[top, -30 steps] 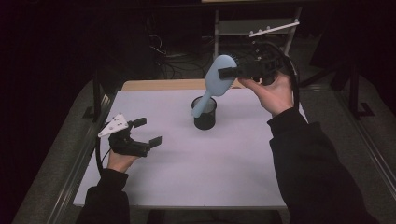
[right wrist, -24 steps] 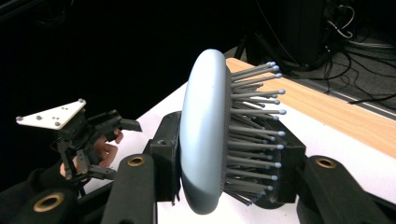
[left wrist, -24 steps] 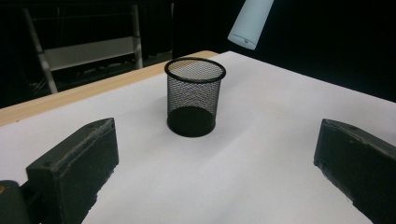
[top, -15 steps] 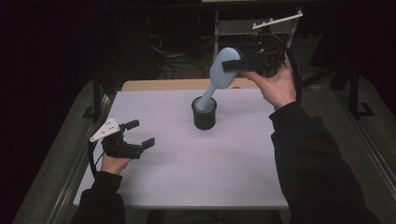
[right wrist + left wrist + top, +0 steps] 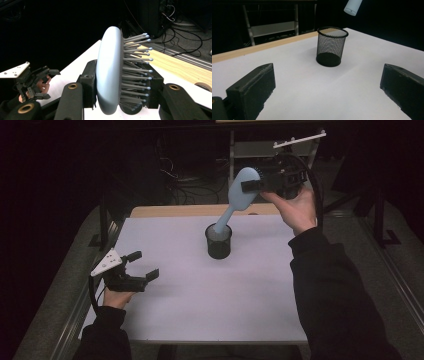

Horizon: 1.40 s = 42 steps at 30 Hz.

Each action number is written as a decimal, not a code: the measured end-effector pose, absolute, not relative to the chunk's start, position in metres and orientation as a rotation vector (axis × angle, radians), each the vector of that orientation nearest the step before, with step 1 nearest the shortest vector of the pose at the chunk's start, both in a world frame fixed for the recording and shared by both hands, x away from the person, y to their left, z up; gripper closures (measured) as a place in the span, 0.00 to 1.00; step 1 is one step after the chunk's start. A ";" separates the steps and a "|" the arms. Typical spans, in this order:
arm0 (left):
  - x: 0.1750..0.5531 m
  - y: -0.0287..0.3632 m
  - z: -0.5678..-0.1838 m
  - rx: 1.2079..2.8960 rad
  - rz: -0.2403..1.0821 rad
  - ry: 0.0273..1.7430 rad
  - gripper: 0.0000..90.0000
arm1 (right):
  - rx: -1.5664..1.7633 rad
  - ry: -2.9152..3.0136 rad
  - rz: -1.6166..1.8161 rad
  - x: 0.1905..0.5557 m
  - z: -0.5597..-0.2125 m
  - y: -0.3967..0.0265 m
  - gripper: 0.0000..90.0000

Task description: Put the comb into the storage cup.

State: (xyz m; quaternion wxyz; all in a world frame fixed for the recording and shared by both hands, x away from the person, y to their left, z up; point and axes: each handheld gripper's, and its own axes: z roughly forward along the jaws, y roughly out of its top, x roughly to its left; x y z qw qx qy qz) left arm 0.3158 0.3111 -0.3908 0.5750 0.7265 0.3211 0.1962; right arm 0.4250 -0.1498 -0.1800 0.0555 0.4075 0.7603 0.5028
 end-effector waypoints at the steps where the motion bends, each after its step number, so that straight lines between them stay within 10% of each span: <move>1: 0.316 0.312 -0.391 1.703 0.458 0.753 0.00 | 1.240 2.305 1.527 0.426 -0.181 -0.150 0.60; 42: 0.305 0.343 -0.409 1.625 0.548 0.802 0.00 | 1.297 2.325 1.404 0.465 -0.224 -0.124 0.60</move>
